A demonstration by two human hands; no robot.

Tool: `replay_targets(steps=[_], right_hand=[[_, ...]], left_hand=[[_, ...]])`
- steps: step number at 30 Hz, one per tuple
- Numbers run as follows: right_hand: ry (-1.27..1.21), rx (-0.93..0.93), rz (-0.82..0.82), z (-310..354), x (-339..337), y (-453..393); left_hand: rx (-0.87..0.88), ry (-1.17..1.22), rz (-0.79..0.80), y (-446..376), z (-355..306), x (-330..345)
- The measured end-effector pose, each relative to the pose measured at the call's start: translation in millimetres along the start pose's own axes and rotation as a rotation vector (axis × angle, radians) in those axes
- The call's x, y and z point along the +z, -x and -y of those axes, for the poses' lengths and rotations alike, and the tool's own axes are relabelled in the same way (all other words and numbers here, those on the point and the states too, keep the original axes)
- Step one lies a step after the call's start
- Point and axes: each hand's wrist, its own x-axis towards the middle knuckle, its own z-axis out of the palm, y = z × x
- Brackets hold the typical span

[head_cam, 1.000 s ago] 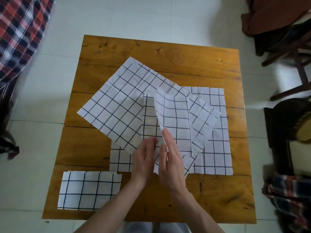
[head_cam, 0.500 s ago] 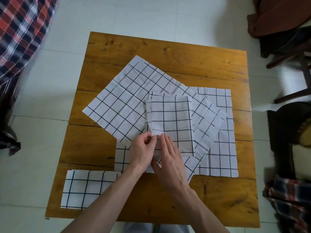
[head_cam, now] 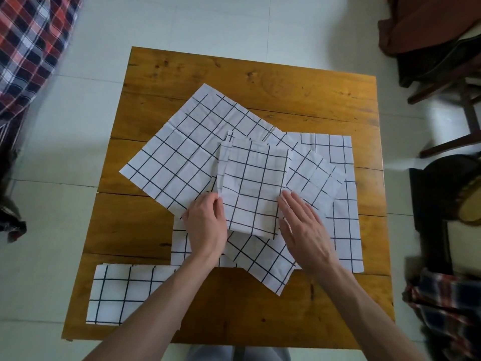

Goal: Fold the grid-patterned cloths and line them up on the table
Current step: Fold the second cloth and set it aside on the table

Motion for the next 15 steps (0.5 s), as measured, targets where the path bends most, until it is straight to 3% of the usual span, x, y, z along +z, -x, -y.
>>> replay_targets(steps=[10, 15], right_hand=[[0.079, 0.001, 0.009, 4.9, 10.1, -2.9], [0.102, 0.033, 0.049, 7.8, 16.5, -2.2]], left_hand=[[-0.013, -0.013, -0.01, -15.6, 2.7, -2.9], [0.135, -0.205, -0.105, 3.0, 6.7, -1.4]])
